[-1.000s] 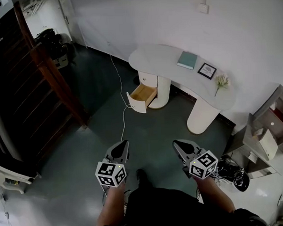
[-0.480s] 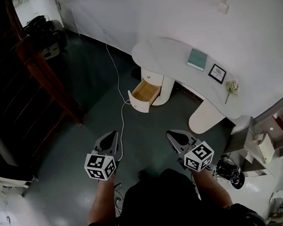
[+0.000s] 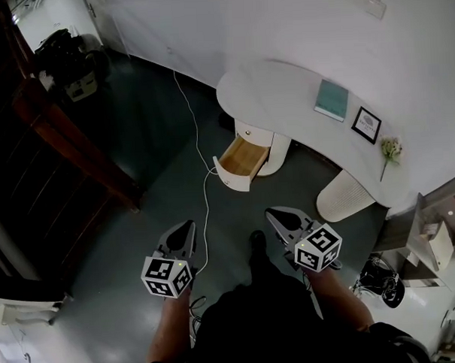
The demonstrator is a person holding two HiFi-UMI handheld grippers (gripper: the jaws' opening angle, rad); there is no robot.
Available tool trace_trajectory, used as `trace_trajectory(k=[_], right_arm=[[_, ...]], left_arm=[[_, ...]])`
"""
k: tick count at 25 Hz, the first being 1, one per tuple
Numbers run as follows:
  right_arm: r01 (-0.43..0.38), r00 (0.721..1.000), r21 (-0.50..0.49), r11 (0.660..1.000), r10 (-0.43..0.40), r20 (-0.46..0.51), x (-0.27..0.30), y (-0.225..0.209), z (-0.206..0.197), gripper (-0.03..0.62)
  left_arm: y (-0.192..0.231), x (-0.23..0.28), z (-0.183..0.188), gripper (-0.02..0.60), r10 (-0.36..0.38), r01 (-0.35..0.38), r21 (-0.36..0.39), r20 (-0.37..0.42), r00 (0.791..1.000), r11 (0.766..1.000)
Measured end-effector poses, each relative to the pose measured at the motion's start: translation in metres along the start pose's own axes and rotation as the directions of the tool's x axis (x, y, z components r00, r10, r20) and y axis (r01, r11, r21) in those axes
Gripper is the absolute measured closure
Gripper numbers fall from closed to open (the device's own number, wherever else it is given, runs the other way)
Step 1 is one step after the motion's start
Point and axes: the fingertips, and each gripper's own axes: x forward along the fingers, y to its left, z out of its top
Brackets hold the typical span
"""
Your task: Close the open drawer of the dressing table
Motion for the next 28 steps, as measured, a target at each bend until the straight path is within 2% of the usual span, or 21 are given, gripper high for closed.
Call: trace_trajectory(k=[5,8,13,19,24,28], right_arm=[[-0.048,0.999,0.016,0.999,0.048,-0.006,0.063,-0.066,0.016,0.588],[-0.070,0.997,0.021,0.997,0.071,-0.026,0.096,-0.110,0.024,0.589],[-0.120,0.990,0.052,0.991,0.124,-0.068,0.142,-0.164,0.035,0.589],[-0.139,0.983,0.058,0.989,0.145,-0.112,0.185,-0.181,0.042,0.588],[-0.093,0.979,0.091,0.991,0.108,-0.173,0.213,-0.192,0.030,0.588],[-0.063,0.965,0.099,0.993,0.086,-0.249,0.243,-0.191,0.009,0.589]], left_arm=[[0.041,0.069,0.027,0.580,0.044,-0.044,-0.011,-0.022,0.999,0.999],[0.055,0.117,0.044,0.580,0.046,-0.046,-0.015,-0.033,0.998,0.999],[0.079,0.180,0.058,0.580,0.094,-0.094,-0.014,-0.046,0.995,0.995],[0.109,0.221,0.065,0.580,0.079,-0.081,-0.034,-0.061,0.995,0.996],[0.138,0.251,0.064,0.580,0.030,-0.035,-0.053,-0.082,0.996,0.998],[0.173,0.268,0.051,0.580,0.007,-0.014,-0.070,-0.096,0.995,0.997]])
